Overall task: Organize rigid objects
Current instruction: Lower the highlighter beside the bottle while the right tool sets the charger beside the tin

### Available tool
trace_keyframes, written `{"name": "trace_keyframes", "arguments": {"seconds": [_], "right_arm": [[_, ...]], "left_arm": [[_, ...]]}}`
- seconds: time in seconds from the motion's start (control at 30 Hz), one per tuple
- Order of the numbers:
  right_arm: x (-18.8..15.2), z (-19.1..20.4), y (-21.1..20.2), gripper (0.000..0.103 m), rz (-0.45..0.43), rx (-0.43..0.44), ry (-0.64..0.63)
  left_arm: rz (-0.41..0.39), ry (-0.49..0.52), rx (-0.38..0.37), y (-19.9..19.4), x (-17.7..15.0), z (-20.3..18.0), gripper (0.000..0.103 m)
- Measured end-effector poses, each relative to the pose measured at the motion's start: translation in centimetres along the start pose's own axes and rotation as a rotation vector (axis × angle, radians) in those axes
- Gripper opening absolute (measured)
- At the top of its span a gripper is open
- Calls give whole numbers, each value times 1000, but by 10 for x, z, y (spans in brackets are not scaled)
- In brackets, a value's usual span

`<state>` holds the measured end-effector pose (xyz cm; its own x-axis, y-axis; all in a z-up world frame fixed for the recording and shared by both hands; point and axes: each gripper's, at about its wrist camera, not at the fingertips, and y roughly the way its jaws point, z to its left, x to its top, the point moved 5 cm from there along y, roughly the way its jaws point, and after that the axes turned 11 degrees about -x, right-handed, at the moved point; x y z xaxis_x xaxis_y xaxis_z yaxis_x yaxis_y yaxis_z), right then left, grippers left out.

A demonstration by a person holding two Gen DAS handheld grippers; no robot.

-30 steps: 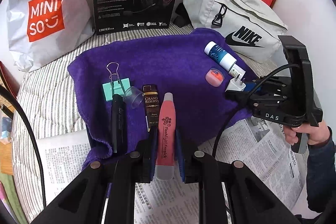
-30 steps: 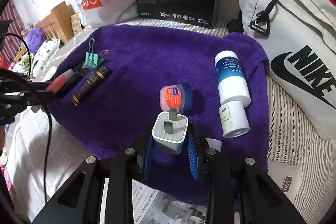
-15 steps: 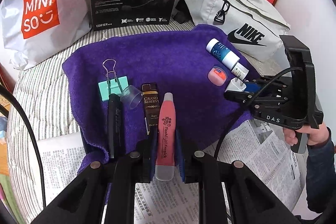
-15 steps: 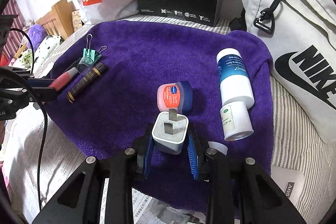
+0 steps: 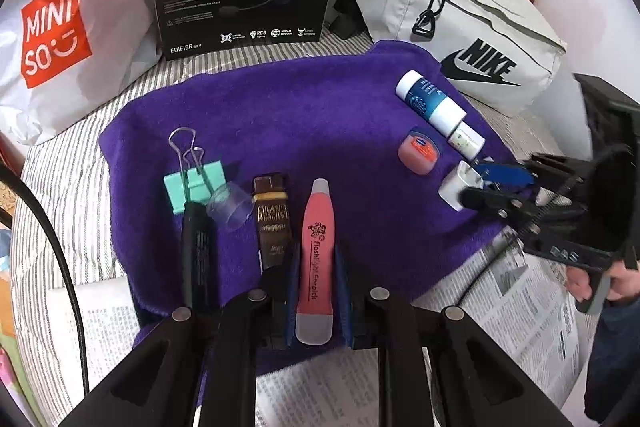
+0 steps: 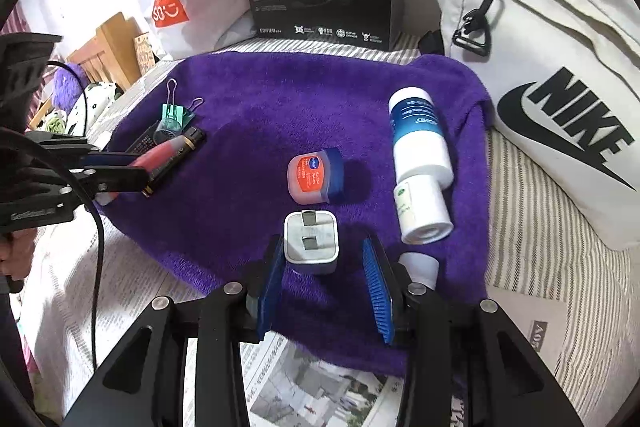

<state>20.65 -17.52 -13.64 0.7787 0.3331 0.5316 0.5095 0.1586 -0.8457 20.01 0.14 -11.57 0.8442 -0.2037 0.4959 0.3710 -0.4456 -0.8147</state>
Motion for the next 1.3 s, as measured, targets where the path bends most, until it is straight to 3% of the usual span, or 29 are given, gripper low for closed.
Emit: {"name": "trace_keyframes", "arguments": {"seconds": [0.23, 0.4, 0.8, 0.87, 1.13, 1.2, 1.3], "right_arm": [[-7, -4, -5, 41, -14, -3, 21], [-9, -5, -6, 41, -18, -2, 34], [-10, -5, -5, 41, -22, 7, 53], [-10, -6, -5, 41, -19, 6, 58], [-10, -6, -10, 44, -6, -21, 61], [-11, -7, -12, 47, -2, -38, 66], [-13, -9, -16, 50, 12, -42, 96]], "left_arm": [[24, 13, 6, 22, 11, -4, 17], [46, 18, 66, 37, 16, -2, 17], [51, 36, 85, 40, 19, -6, 18], [56, 37, 77, 42, 18, -9, 25], [87, 16, 74, 33, -1, -16, 36], [86, 5, 68, 27, -5, -19, 42], [56, 14, 114, 14, -9, -22, 60]]}}
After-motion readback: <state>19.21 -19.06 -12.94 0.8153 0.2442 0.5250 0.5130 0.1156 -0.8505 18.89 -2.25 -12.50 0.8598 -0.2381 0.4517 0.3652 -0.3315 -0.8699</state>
